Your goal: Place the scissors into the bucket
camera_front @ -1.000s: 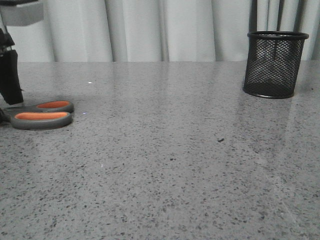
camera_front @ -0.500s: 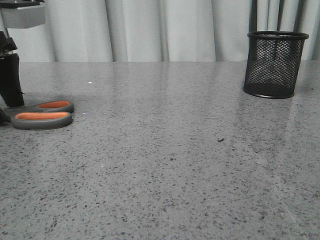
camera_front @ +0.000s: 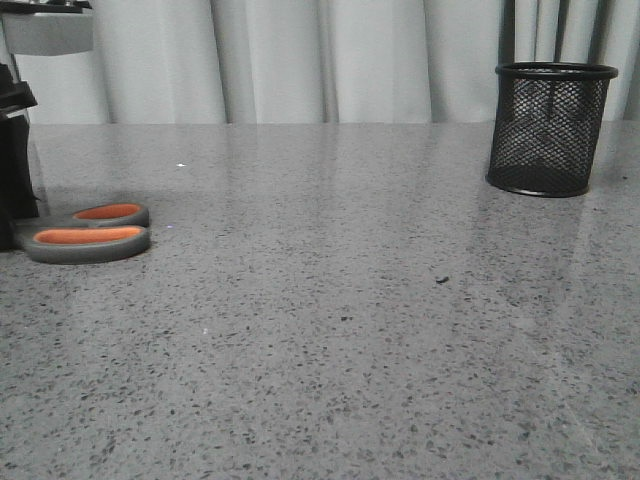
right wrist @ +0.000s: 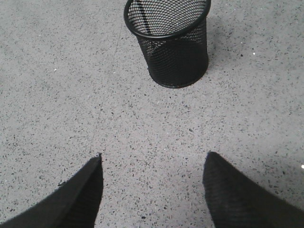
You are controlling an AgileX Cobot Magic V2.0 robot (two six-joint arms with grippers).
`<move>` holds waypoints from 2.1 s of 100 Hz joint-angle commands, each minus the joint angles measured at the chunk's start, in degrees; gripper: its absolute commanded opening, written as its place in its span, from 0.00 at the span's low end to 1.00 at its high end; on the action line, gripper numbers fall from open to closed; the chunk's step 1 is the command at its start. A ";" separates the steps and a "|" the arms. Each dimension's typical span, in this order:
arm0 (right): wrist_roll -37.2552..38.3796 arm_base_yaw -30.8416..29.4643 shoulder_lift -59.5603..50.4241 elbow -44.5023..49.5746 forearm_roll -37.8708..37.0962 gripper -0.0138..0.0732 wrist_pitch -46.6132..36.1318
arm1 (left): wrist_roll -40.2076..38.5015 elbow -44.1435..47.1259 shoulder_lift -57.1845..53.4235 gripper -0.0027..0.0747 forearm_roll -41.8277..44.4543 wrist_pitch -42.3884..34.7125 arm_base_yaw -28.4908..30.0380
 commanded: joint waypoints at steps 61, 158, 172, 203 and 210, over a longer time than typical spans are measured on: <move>-23.39 -0.02 0.28 -2.05 38.76 0.63 -0.75 | -14.66 -21.53 -14.14 0.02 -1.77 2.55 -11.72; -42.13 -0.02 17.98 -11.30 74.81 0.63 19.46 | -30.83 -27.59 -15.74 0.02 3.18 -8.19 -34.49; -42.13 0.03 19.45 -12.78 74.81 0.63 20.22 | -30.95 -27.59 -15.37 0.02 3.18 -8.87 -35.16; -42.13 0.03 21.28 -14.13 73.38 0.18 22.48 | -31.07 -27.59 -15.25 0.02 1.32 -11.89 -35.31; -42.13 0.03 21.28 -14.13 73.26 0.07 22.34 | -31.07 -27.59 -15.25 0.03 1.32 -11.89 -35.31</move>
